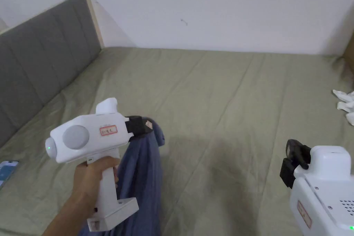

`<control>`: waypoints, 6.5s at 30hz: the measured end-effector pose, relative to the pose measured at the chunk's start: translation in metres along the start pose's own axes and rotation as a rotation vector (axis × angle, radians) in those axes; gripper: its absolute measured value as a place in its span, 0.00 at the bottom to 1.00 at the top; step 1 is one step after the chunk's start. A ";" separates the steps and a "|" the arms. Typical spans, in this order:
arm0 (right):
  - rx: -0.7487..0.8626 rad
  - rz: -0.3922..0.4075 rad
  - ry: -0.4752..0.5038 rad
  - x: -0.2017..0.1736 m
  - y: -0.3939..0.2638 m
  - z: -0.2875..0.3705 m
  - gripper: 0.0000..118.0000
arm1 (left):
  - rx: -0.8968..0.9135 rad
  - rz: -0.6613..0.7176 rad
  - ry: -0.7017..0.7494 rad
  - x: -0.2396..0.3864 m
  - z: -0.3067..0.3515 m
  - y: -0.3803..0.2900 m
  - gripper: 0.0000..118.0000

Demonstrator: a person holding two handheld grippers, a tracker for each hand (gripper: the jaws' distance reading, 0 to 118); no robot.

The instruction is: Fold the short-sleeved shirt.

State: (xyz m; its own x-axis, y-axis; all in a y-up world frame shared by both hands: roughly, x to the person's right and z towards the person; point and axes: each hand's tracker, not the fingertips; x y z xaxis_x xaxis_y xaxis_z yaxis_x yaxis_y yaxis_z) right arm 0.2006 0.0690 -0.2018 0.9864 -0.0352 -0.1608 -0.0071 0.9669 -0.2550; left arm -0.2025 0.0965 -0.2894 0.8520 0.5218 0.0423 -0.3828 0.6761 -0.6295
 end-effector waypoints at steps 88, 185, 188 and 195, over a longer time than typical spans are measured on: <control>0.120 -0.001 -0.217 0.079 0.036 0.067 0.02 | 0.334 -0.454 0.237 0.093 -0.008 -0.095 0.03; -0.109 -0.086 -0.167 0.184 0.145 -0.091 0.04 | 0.153 -0.205 0.102 0.083 -0.071 0.048 0.12; -0.079 -0.094 -0.181 0.183 0.171 -0.106 0.04 | 0.203 -0.202 0.100 0.089 -0.070 0.091 0.12; -0.024 -0.134 -0.186 0.178 0.215 -0.137 0.04 | 0.275 -0.259 0.118 0.117 -0.070 0.169 0.12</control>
State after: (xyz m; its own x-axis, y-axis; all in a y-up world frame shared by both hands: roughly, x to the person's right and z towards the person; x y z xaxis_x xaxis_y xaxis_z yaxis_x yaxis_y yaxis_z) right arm 0.3519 0.2362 -0.4162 0.9920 -0.1135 0.0545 0.1244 0.9504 -0.2850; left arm -0.1428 0.2355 -0.4452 0.9620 0.2630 0.0735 -0.2172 0.8999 -0.3781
